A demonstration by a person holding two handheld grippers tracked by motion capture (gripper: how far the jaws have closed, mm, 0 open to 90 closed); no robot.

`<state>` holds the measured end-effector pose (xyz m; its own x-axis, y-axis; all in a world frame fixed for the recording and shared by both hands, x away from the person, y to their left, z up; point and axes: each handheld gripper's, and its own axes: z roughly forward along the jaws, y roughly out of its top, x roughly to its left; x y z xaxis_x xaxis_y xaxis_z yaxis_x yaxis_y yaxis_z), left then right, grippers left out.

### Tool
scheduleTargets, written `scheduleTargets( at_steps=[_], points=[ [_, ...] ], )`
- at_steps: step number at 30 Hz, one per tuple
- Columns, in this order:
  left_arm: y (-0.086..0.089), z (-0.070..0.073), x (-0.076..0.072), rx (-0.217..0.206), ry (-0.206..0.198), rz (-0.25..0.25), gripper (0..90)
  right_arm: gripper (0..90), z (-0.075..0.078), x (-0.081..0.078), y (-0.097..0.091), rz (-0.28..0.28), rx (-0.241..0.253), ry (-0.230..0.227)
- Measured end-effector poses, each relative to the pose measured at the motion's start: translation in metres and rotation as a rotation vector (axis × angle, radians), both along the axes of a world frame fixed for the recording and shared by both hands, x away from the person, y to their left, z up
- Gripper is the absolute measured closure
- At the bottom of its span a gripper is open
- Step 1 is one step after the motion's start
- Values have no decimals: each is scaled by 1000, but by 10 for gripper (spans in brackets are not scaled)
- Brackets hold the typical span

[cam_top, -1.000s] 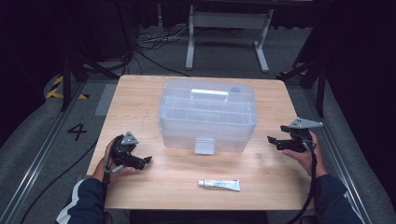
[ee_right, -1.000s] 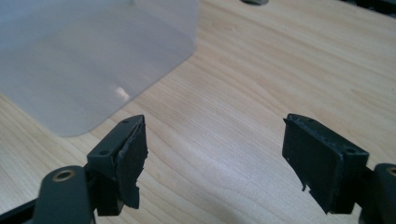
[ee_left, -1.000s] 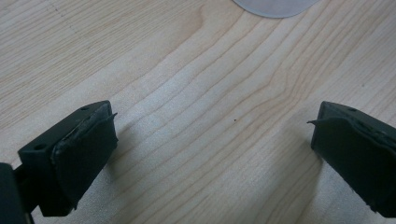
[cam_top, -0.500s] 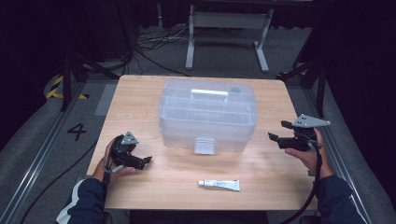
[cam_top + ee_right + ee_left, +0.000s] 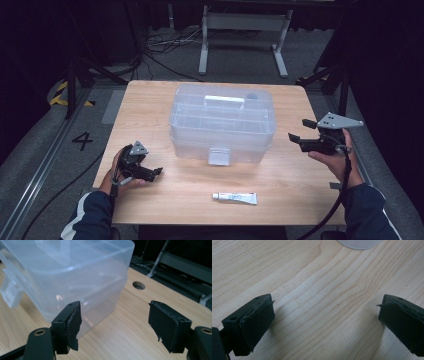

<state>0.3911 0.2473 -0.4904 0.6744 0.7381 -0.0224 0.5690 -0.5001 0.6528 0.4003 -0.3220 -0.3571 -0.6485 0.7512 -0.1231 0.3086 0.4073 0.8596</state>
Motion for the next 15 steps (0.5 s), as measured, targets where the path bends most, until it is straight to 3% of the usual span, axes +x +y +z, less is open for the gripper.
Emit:
scheduleTargets(
  at_steps=[3,9,13,15],
  points=[
    [0,0,0,-1,0,1,5,285,14,3,7,16,7,-13],
    [1,1,1,2,0,-15,24,296,33,8,28,61,-29,-38],
    [-1,2,3,-6,6,-6,31,297,38,14,43,87,-37,-42],
    [0,3,6,-21,-4,-8,105,300,40,19,56,109,-47,-38]
  ],
)
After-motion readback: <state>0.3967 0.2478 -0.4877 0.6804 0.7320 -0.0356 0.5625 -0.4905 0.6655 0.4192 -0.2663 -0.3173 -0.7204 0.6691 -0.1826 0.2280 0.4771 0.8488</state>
